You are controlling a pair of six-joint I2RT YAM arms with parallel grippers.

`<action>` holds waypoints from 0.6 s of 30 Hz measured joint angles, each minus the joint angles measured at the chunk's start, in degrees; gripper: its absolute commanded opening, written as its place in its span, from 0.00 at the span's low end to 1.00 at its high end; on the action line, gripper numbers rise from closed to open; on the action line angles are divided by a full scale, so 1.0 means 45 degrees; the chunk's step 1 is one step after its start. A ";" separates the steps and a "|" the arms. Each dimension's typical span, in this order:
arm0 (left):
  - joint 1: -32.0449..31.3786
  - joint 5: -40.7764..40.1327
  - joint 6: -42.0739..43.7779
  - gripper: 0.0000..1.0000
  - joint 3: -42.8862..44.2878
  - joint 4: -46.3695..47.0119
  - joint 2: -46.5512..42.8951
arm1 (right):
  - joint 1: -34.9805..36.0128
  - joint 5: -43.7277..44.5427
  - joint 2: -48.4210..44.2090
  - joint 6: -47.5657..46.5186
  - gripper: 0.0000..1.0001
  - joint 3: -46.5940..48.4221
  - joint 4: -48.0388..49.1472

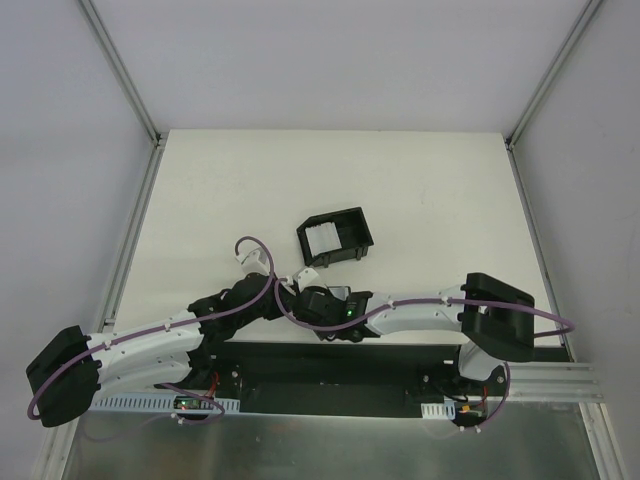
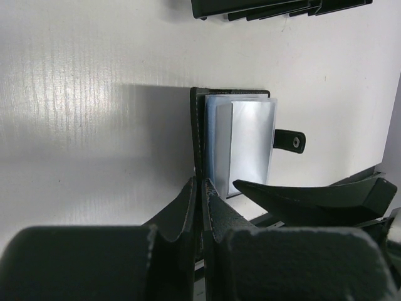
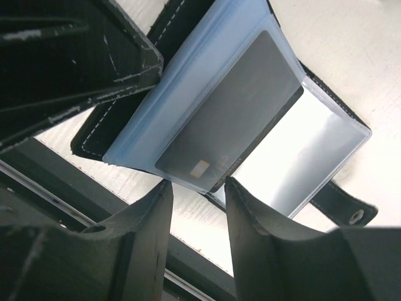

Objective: Put the credit cards into the card holder
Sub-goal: Turn over the card slot in the card holder.

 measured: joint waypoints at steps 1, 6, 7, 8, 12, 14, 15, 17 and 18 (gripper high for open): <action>0.0000 0.0000 -0.0005 0.00 -0.0005 0.0000 0.0000 | 0.0005 0.0029 0.0000 0.0010 0.39 0.0000 -0.0029; 0.0000 0.0000 -0.0015 0.00 -0.0005 0.0000 0.0000 | 0.0019 0.0102 -0.0053 0.0019 0.37 0.0000 -0.0102; 0.0000 -0.0005 -0.0015 0.00 -0.0005 0.0000 0.0000 | 0.0015 0.0107 -0.0097 0.0024 0.37 0.0000 -0.0121; 0.0000 -0.0005 -0.0015 0.00 -0.0005 0.0000 0.0000 | 0.0015 0.0112 -0.0170 0.0019 0.37 0.0000 -0.0146; 0.0000 -0.0005 -0.0015 0.00 -0.0010 0.0000 0.0000 | 0.0015 0.0121 -0.0617 0.0015 0.37 -0.0010 -0.0185; 0.0000 -0.0005 -0.0015 0.00 -0.0015 0.0000 0.0000 | 0.0015 0.0146 -0.0806 0.0015 0.36 -0.0010 -0.0189; 0.0000 -0.0005 -0.0015 0.00 -0.0015 0.0000 0.0000 | -0.0005 0.0160 -0.0860 0.0019 0.36 -0.0010 -0.0189; 0.0000 -0.0005 -0.0015 0.00 -0.0019 0.0000 0.0000 | -0.0039 0.0165 -0.0903 0.0024 0.36 -0.0010 -0.0233; 0.0000 -0.0005 -0.0015 0.00 -0.0029 0.0000 0.0000 | -0.0068 0.0170 -0.0908 0.0024 0.36 -0.0015 -0.0267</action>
